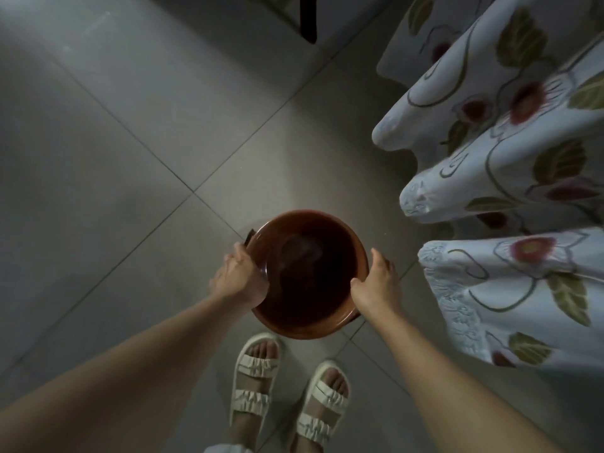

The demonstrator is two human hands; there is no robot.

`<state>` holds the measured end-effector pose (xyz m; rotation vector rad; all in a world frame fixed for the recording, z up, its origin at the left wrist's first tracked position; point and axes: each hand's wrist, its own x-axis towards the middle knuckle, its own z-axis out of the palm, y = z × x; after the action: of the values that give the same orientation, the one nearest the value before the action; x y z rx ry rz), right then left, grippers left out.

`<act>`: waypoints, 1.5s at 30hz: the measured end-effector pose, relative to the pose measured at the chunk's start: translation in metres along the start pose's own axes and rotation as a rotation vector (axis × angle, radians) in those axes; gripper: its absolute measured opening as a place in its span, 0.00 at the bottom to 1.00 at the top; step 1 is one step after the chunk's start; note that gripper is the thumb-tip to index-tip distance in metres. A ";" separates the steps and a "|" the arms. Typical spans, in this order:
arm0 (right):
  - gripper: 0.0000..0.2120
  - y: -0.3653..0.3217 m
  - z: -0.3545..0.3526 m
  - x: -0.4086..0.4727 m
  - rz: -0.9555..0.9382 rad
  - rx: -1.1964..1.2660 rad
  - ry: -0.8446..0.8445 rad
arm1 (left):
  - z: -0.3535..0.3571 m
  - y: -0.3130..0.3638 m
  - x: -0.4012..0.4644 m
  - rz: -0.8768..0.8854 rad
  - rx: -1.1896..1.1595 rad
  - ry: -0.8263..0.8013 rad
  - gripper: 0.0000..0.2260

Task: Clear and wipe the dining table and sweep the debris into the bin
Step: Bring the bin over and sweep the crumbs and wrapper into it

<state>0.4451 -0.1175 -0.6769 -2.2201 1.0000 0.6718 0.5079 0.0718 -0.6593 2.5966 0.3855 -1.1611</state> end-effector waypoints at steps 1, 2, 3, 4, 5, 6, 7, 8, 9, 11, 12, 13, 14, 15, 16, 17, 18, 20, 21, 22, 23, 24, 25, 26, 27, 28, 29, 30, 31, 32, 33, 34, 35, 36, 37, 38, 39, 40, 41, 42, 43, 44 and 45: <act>0.35 0.002 0.005 0.004 0.014 -0.013 -0.013 | 0.006 -0.002 0.005 -0.024 -0.002 -0.012 0.21; 0.36 0.004 0.009 0.008 0.026 -0.024 -0.035 | 0.013 -0.005 0.009 -0.032 0.001 -0.026 0.24; 0.37 0.006 0.012 0.011 0.039 -0.029 -0.063 | 0.019 -0.006 0.013 -0.026 0.006 -0.043 0.26; 0.38 0.006 0.014 0.013 0.052 -0.024 -0.089 | 0.023 -0.007 0.015 -0.012 0.010 -0.052 0.27; 0.39 0.006 0.016 0.015 0.070 -0.008 -0.105 | 0.025 -0.007 0.017 -0.001 0.013 -0.053 0.27; 0.39 0.007 0.016 0.017 0.089 0.012 -0.110 | 0.026 -0.006 0.018 0.009 0.012 -0.044 0.27; 0.39 0.006 0.015 0.017 0.106 0.031 -0.108 | 0.026 -0.006 0.018 0.014 0.012 -0.034 0.27; 0.40 0.006 0.014 0.017 0.118 0.048 -0.101 | 0.024 -0.005 0.017 0.020 0.014 -0.025 0.26; 0.39 0.005 0.010 0.015 0.125 0.061 -0.094 | 0.020 -0.004 0.015 0.026 0.021 -0.022 0.25; 0.39 0.004 0.001 0.008 0.128 0.072 -0.084 | 0.011 -0.001 0.009 0.042 0.025 -0.008 0.24; 0.39 0.002 -0.005 0.003 0.130 0.073 -0.080 | 0.005 0.001 0.003 0.050 0.023 0.002 0.22; 0.39 -0.001 -0.012 -0.003 0.134 0.080 -0.075 | -0.003 0.004 -0.003 0.054 0.019 0.011 0.21; 0.39 -0.004 -0.021 -0.010 0.139 0.092 -0.069 | -0.011 0.008 -0.011 0.060 0.012 0.023 0.19; 0.39 -0.007 -0.029 -0.017 0.146 0.102 -0.061 | -0.020 0.012 -0.019 0.068 0.008 0.030 0.18; 0.39 -0.011 -0.039 -0.024 0.148 0.104 -0.048 | -0.028 0.016 -0.026 0.085 0.008 0.036 0.18; 0.39 -0.017 -0.052 -0.034 0.148 0.103 -0.028 | -0.041 0.021 -0.037 0.104 0.011 0.045 0.17; 0.39 -0.021 -0.062 -0.042 0.144 0.099 -0.017 | -0.050 0.025 -0.044 0.120 0.013 0.055 0.17; 0.38 -0.031 -0.083 -0.059 0.134 0.103 0.002 | -0.073 0.032 -0.063 0.148 0.021 0.073 0.17; 0.38 -0.037 -0.098 -0.069 0.130 0.108 0.013 | -0.086 0.037 -0.074 0.166 0.026 0.078 0.16; 0.38 -0.041 -0.109 -0.078 0.124 0.106 0.021 | -0.098 0.040 -0.084 0.182 0.026 0.082 0.16; 0.37 -0.046 -0.120 -0.087 0.121 0.101 0.028 | -0.108 0.044 -0.094 0.193 0.025 0.085 0.16; 0.37 -0.050 -0.132 -0.095 0.118 0.099 0.037 | -0.120 0.048 -0.103 0.210 0.026 0.090 0.15; 0.36 -0.055 -0.147 -0.106 0.118 0.105 0.044 | -0.133 0.052 -0.115 0.223 0.028 0.098 0.15; 0.35 -0.058 -0.156 -0.113 0.116 0.113 0.046 | -0.141 0.055 -0.124 0.232 0.029 0.105 0.14; 0.33 -0.062 -0.167 -0.121 0.116 0.122 0.048 | -0.151 0.058 -0.133 0.240 0.026 0.111 0.14; 0.31 -0.065 -0.178 -0.129 0.114 0.127 0.053 | -0.160 0.062 -0.143 0.253 0.020 0.118 0.15; 0.29 -0.068 -0.189 -0.138 0.111 0.131 0.066 | -0.169 0.065 -0.153 0.264 0.011 0.127 0.15; 0.29 -0.071 -0.201 -0.147 0.113 0.133 0.083 | -0.178 0.070 -0.163 0.278 0.006 0.141 0.15; 0.31 -0.074 -0.210 -0.156 0.120 0.134 0.091 | -0.185 0.075 -0.171 0.284 0.005 0.151 0.15; 0.32 -0.075 -0.218 -0.164 0.128 0.138 0.097 | -0.191 0.079 -0.179 0.287 0.001 0.161 0.16; 0.32 -0.077 -0.226 -0.172 0.135 0.149 0.101 | -0.197 0.084 -0.188 0.291 -0.005 0.167 0.18; 0.32 -0.078 -0.235 -0.181 0.140 0.165 0.110 | -0.203 0.089 -0.197 0.300 -0.009 0.170 0.19; 0.31 -0.078 -0.242 -0.189 0.143 0.175 0.116 | -0.207 0.094 -0.204 0.306 -0.014 0.171 0.19; 0.31 -0.077 -0.247 -0.196 0.147 0.180 0.126 | -0.208 0.097 -0.210 0.311 -0.020 0.173 0.18; 0.30 -0.076 -0.254 -0.203 0.156 0.190 0.144 | -0.210 0.101 -0.216 0.320 -0.021 0.177 0.16; 0.29 -0.074 -0.259 -0.209 0.166 0.208 0.163 | -0.210 0.105 -0.220 0.334 -0.015 0.180 0.14; 0.28 -0.072 -0.266 -0.215 0.187 0.236 0.178 | -0.209 0.108 -0.225 0.350 0.003 0.179 0.12; 0.28 -0.069 -0.271 -0.220 0.216 0.261 0.184 | -0.207 0.111 -0.228 0.369 0.021 0.170 0.11; 0.27 -0.065 -0.276 -0.224 0.246 0.283 0.185 | -0.205 0.116 -0.231 0.394 0.041 0.161 0.11; 0.24 -0.060 -0.280 -0.227 0.264 0.299 0.187 | -0.202 0.119 -0.234 0.418 0.056 0.157 0.11; 0.20 -0.053 -0.287 -0.231 0.289 0.324 0.194 | -0.198 0.127 -0.237 0.449 0.081 0.158 0.12; 0.17 -0.049 -0.289 -0.232 0.303 0.340 0.189 | -0.195 0.129 -0.237 0.460 0.104 0.169 0.14; 0.16 -0.043 -0.291 -0.234 0.325 0.361 0.189 | -0.193 0.134 -0.239 0.475 0.128 0.179 0.16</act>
<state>0.3987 -0.1859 -0.3097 -1.8464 1.4722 0.3809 0.5321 -0.0166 -0.3369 2.6943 -0.2735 -0.8145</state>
